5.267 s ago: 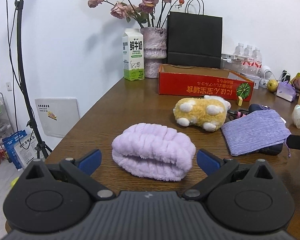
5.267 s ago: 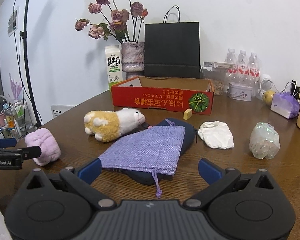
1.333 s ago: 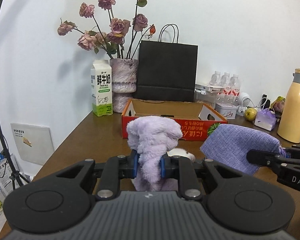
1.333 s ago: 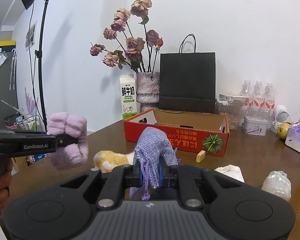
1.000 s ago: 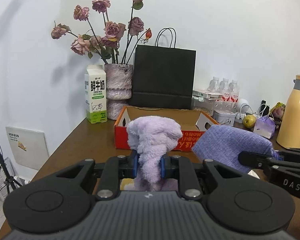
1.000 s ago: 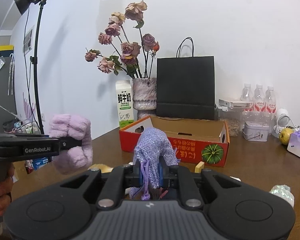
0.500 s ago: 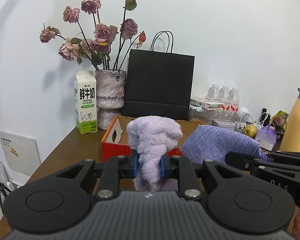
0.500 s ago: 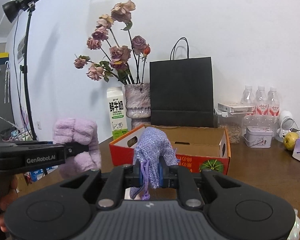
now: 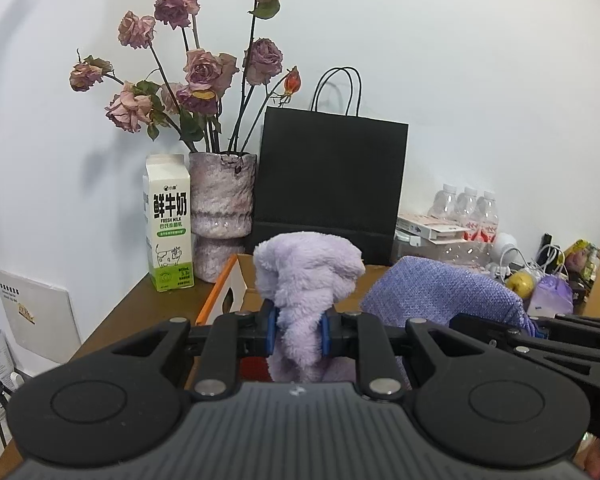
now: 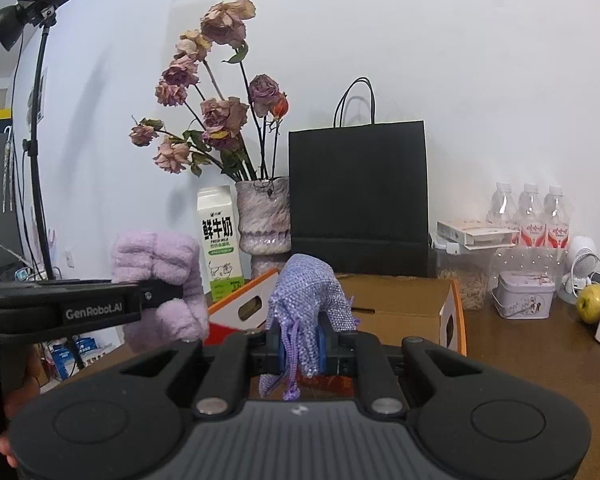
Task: Organize objects
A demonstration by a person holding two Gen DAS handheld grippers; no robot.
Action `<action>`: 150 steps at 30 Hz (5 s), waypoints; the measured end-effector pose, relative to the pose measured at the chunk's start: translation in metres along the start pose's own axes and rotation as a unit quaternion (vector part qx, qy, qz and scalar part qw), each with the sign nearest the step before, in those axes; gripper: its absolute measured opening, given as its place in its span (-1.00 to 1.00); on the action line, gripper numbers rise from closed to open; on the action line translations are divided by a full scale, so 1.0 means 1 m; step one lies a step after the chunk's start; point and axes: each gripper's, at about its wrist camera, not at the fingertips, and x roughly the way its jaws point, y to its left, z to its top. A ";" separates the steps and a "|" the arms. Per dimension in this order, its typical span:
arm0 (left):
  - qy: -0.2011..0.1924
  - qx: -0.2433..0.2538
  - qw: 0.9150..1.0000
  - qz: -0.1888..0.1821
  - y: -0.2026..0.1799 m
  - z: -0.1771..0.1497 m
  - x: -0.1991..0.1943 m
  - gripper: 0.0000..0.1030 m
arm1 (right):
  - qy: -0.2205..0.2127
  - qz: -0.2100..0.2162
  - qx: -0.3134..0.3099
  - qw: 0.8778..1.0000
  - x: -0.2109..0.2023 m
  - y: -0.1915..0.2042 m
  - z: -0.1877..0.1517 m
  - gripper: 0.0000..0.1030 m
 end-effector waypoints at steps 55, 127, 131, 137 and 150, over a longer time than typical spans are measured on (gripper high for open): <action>0.057 -0.006 0.998 -0.026 0.025 0.031 0.178 -0.60 | 0.051 -0.043 0.037 0.997 0.166 -0.062 0.018 -0.74; 0.026 -0.017 0.999 0.031 0.038 0.003 0.048 1.00 | 0.068 -0.096 -0.040 0.992 0.066 -0.019 -0.010 1.00; 0.028 -0.015 0.999 0.031 0.036 -0.003 0.038 1.00 | 0.065 -0.098 -0.049 0.992 0.054 -0.014 -0.016 1.00; 0.025 -0.008 0.999 0.033 0.031 -0.013 0.023 1.00 | 0.059 -0.098 -0.056 0.992 0.032 -0.010 -0.027 1.00; 0.026 -0.002 0.999 0.028 0.017 -0.039 -0.007 1.00 | 0.047 -0.095 -0.056 0.993 -0.007 -0.010 -0.045 1.00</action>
